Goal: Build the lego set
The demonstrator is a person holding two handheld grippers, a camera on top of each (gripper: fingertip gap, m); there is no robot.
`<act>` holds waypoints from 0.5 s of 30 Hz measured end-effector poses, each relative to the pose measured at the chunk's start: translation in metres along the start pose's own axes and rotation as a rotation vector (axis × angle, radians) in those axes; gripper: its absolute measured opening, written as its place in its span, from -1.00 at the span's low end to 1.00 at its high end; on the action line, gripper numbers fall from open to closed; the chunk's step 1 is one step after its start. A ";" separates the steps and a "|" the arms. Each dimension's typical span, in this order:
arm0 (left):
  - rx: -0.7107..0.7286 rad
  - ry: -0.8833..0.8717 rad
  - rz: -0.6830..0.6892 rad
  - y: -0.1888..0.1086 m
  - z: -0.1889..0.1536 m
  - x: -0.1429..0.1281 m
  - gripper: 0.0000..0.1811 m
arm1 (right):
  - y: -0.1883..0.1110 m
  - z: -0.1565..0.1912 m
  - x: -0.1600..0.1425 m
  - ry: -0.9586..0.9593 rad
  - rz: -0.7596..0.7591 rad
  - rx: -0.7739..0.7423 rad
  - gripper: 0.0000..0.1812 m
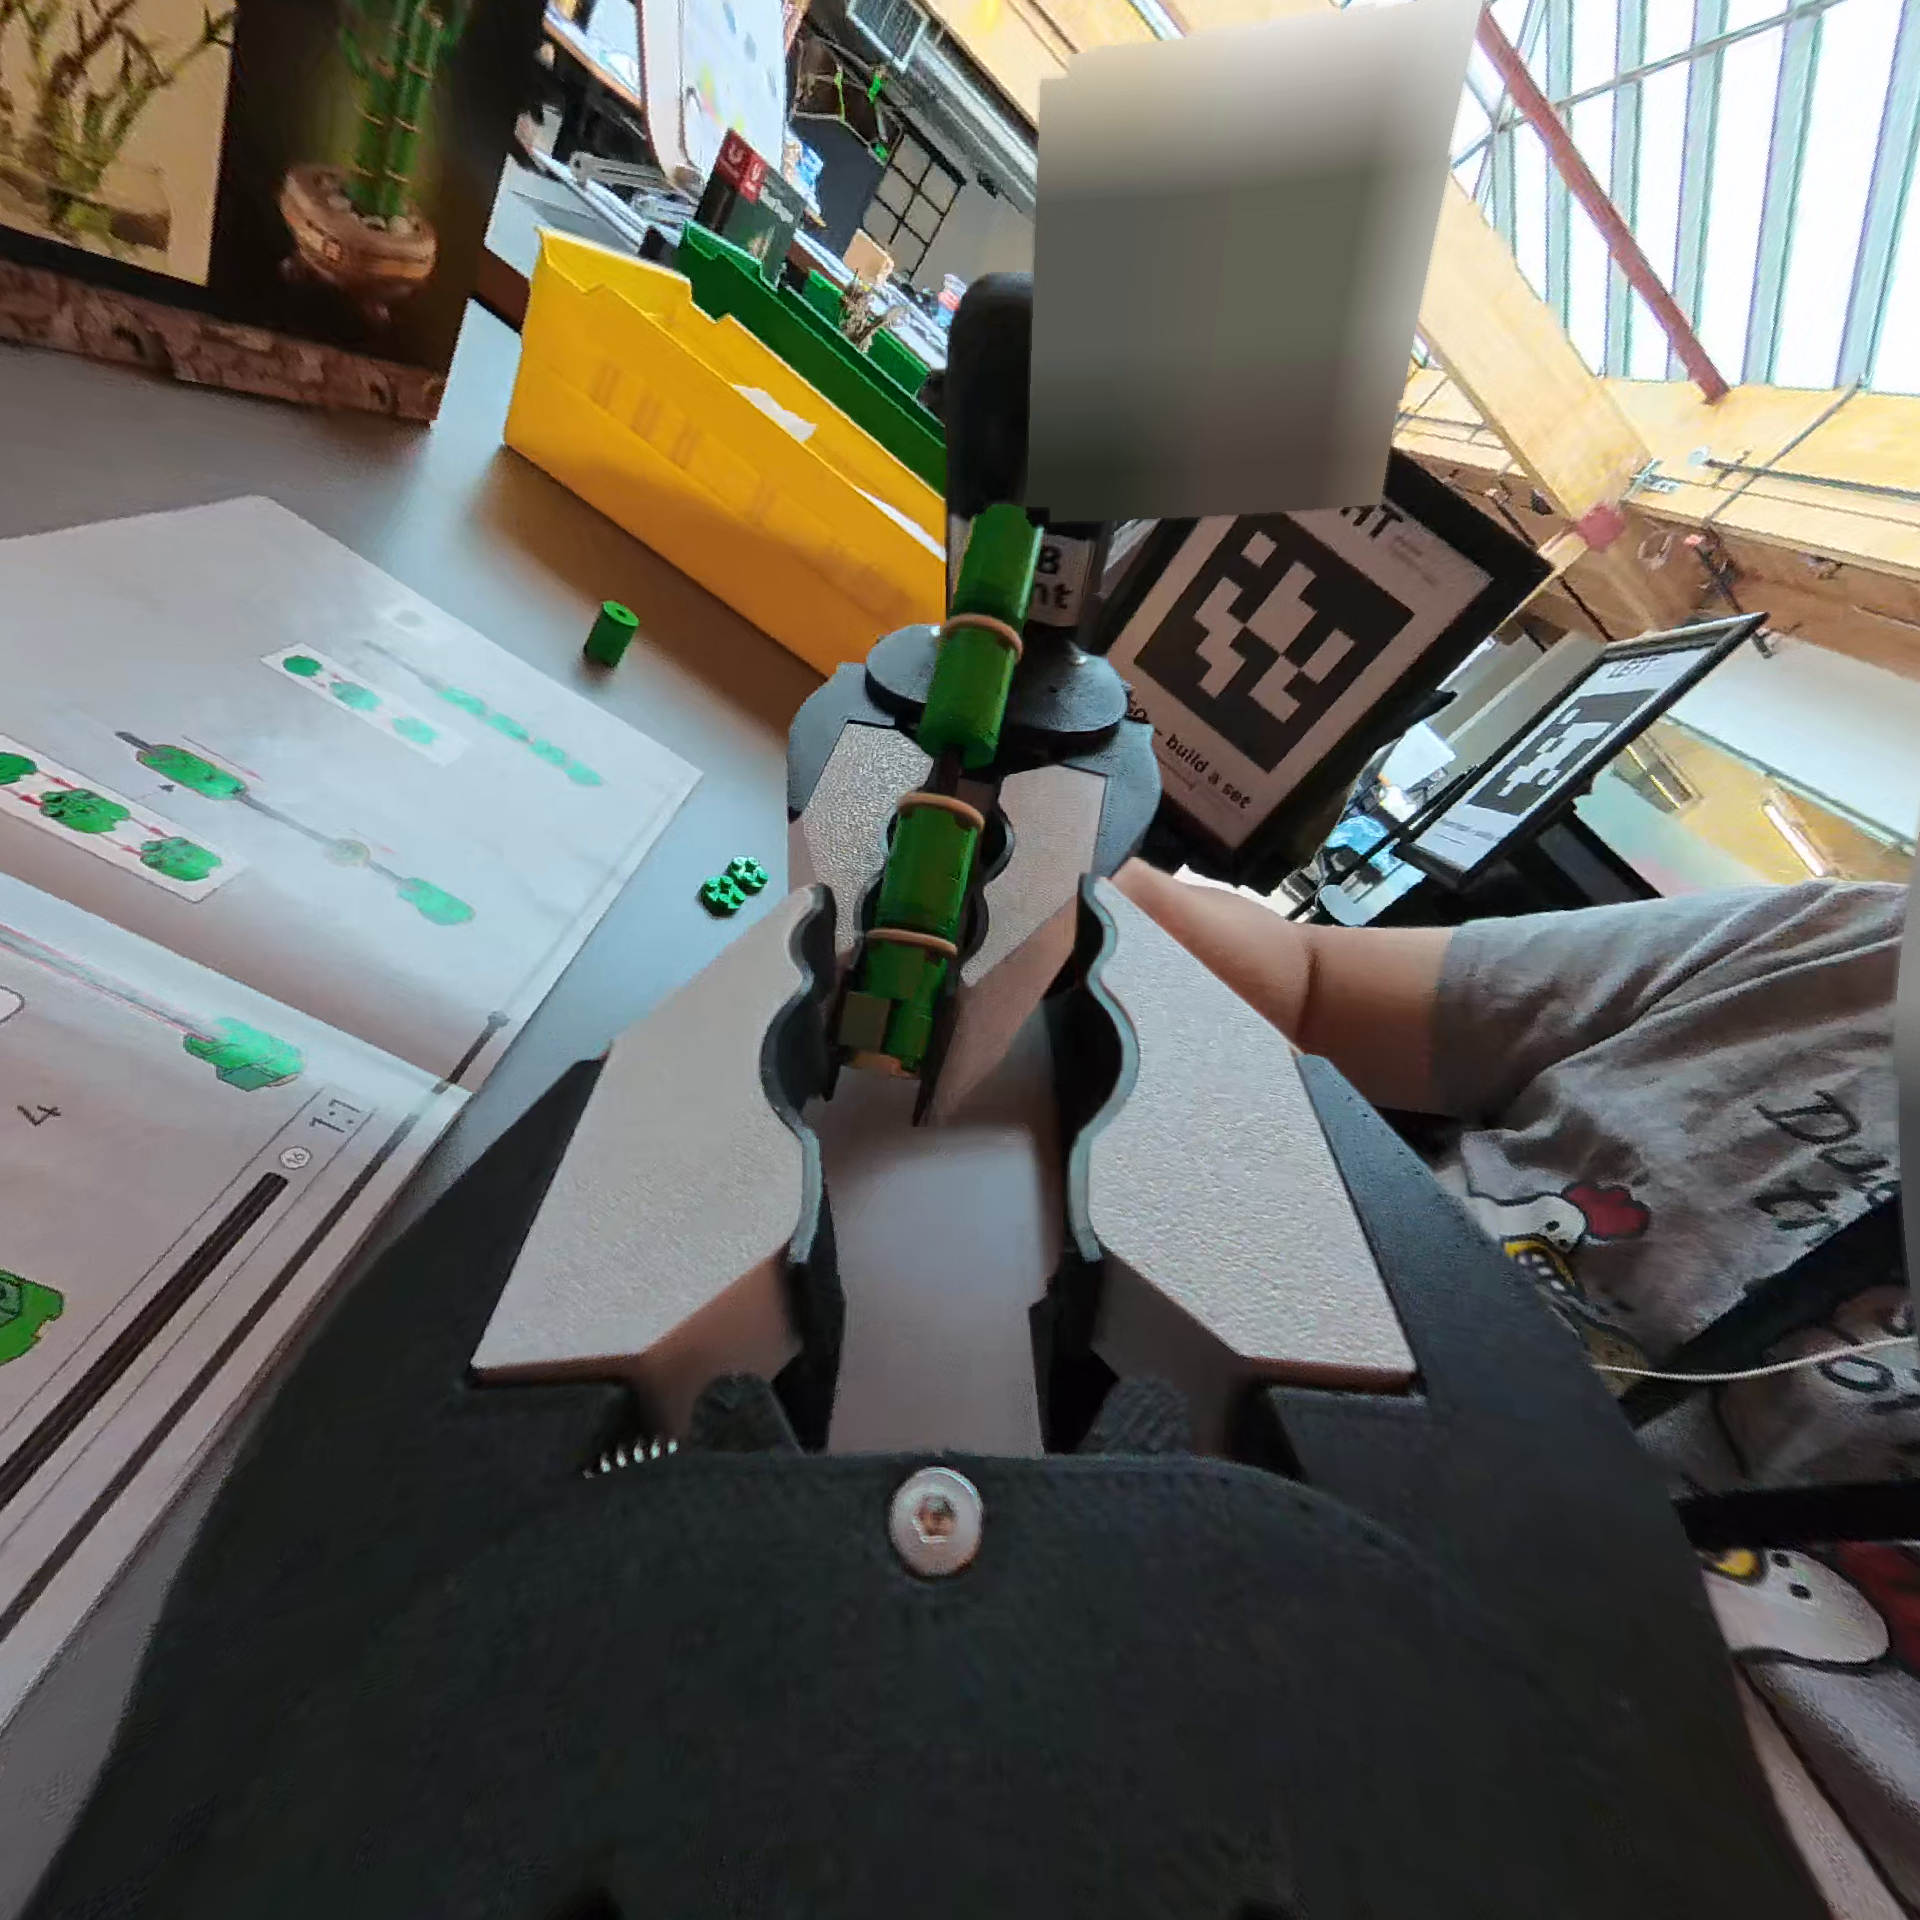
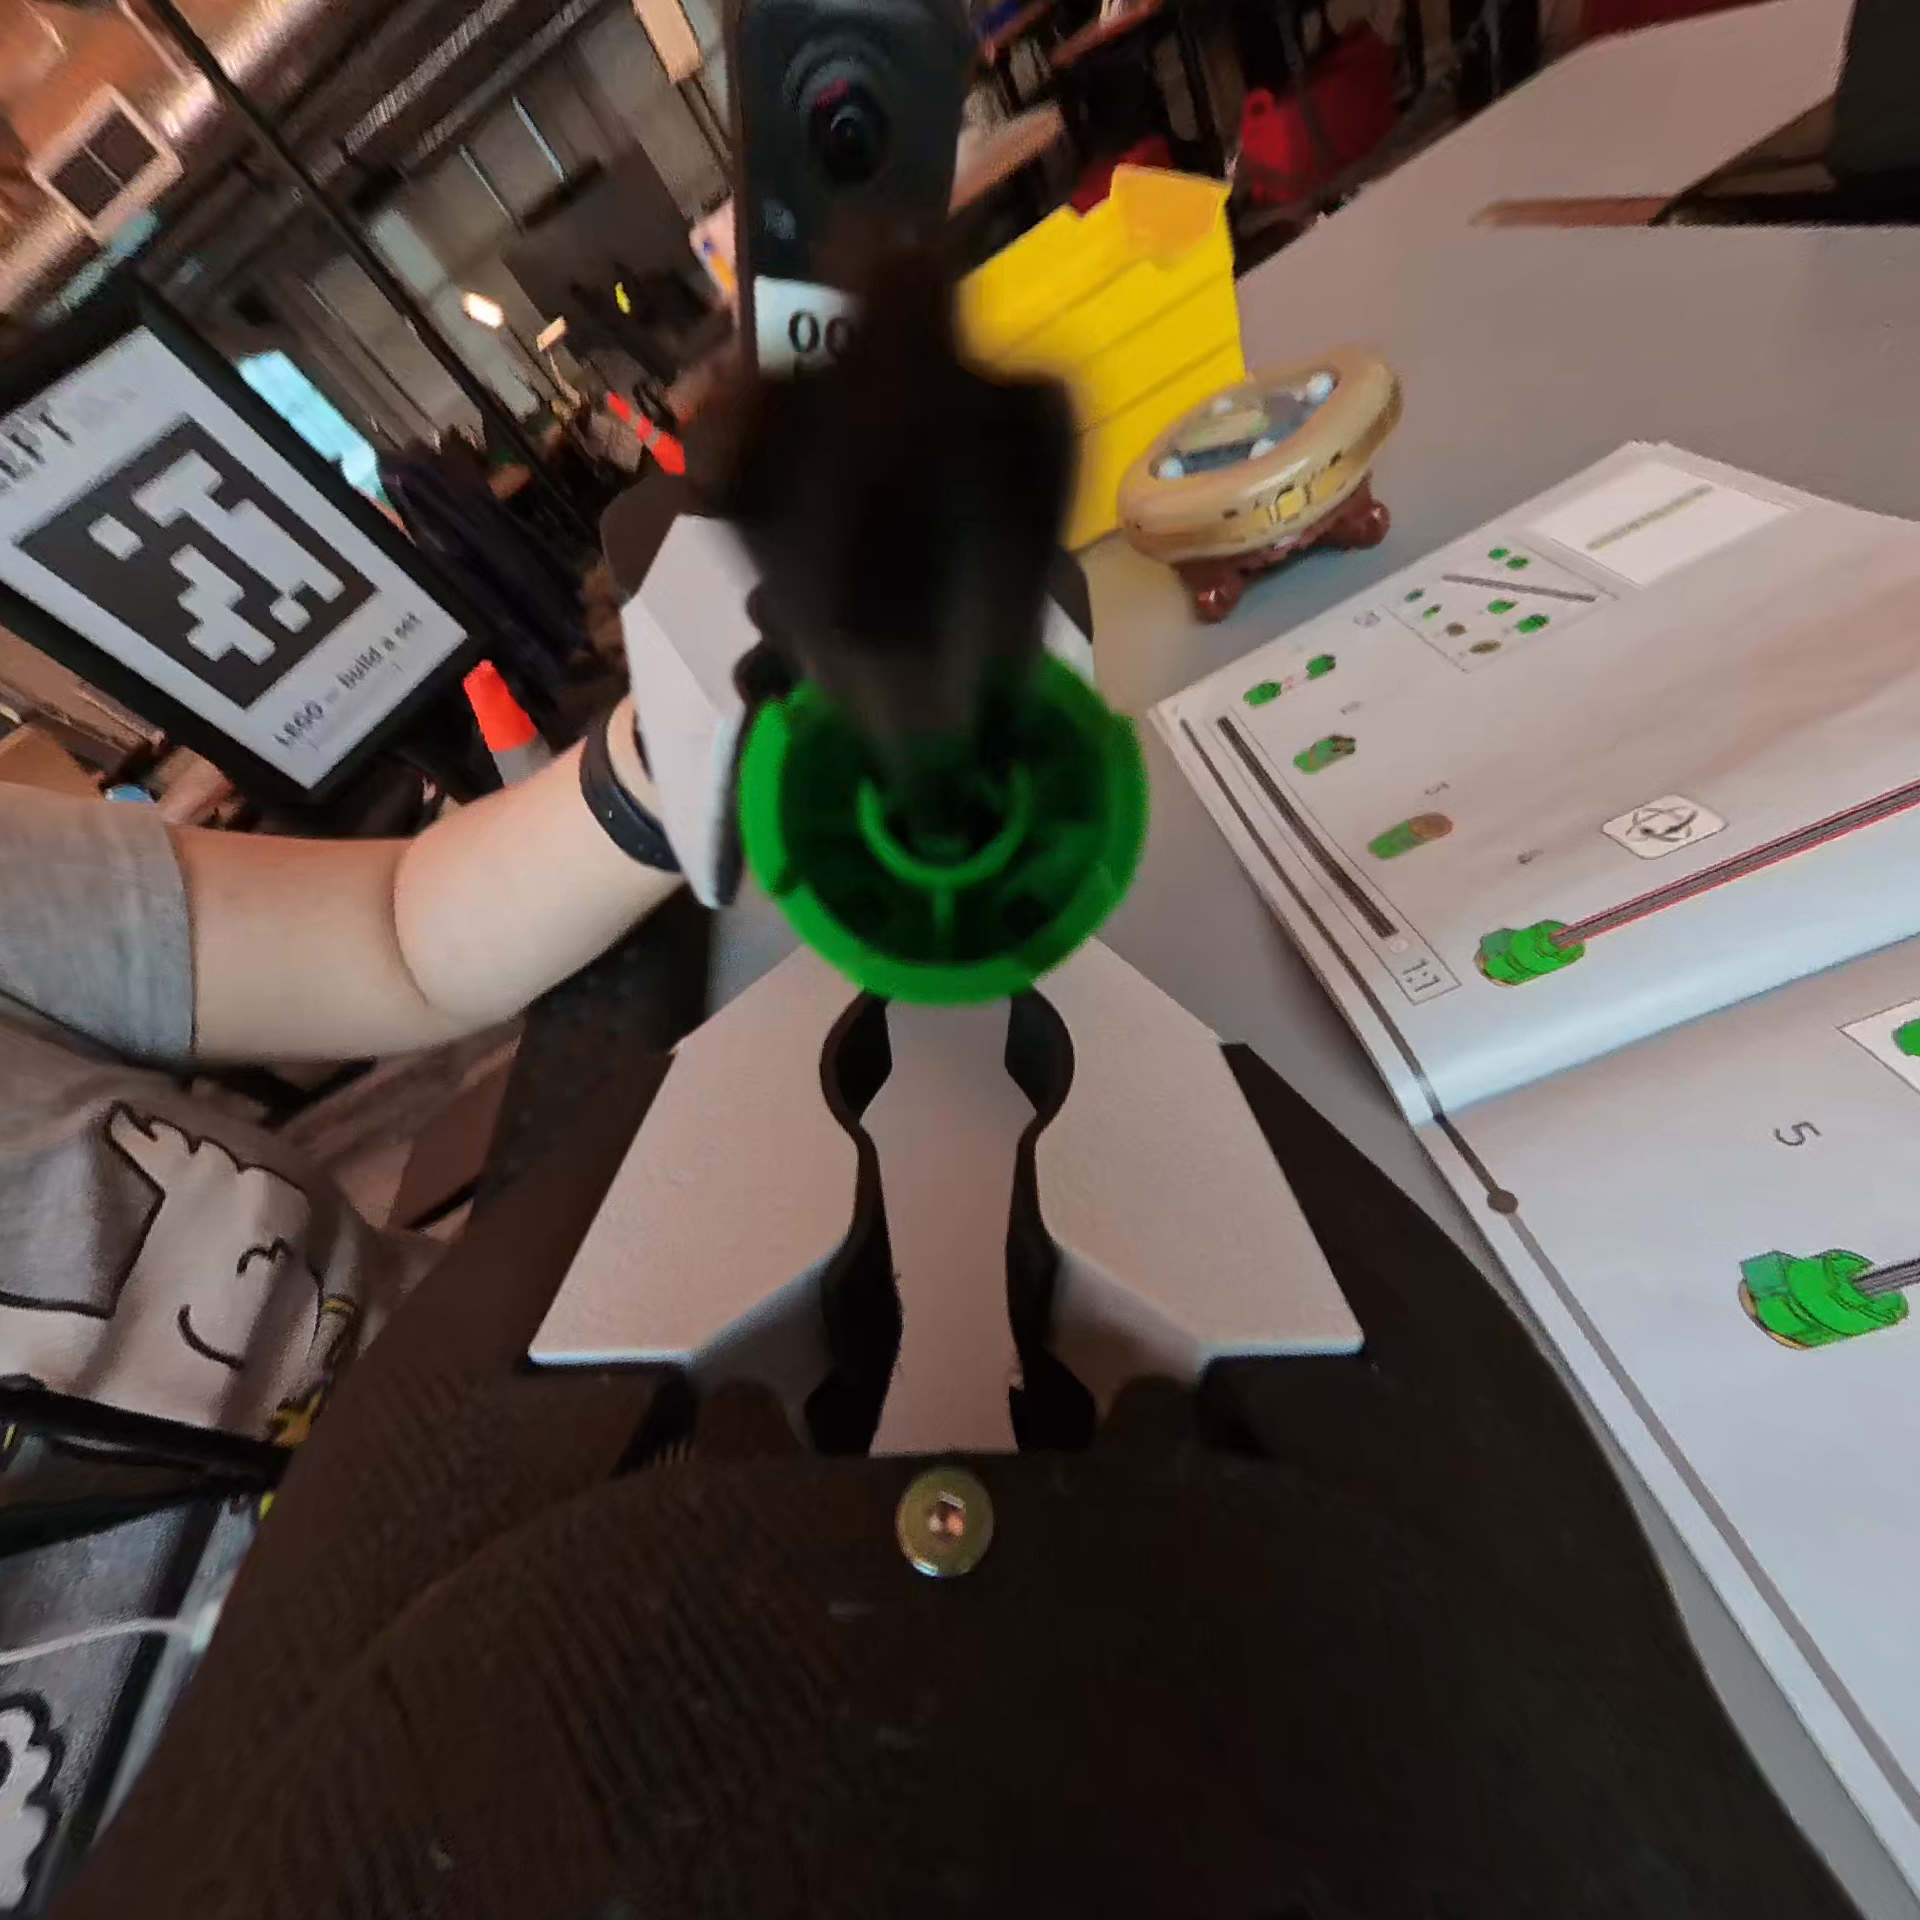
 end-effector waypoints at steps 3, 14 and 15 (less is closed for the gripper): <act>-0.006 -0.031 0.014 0.002 0.006 -0.004 -0.67 | 0.002 0.002 -0.006 -0.014 0.069 0.001 -0.84; 0.091 0.342 0.179 0.011 0.003 -0.019 -0.84 | 0.001 -0.001 -0.027 0.000 0.278 -0.036 -0.84; 0.109 0.364 0.190 0.011 0.003 -0.019 -0.86 | 0.001 -0.002 -0.028 0.000 0.282 -0.040 -0.83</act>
Point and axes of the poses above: each gripper's, where its closed fingertips meet, y out along the fingers, x out of its top, z = x × y across the jaws, the point moved 5 cm from there along -y, back along the fingers, and after that the axes turned 4 degrees about -z, right-handed, at the moved point
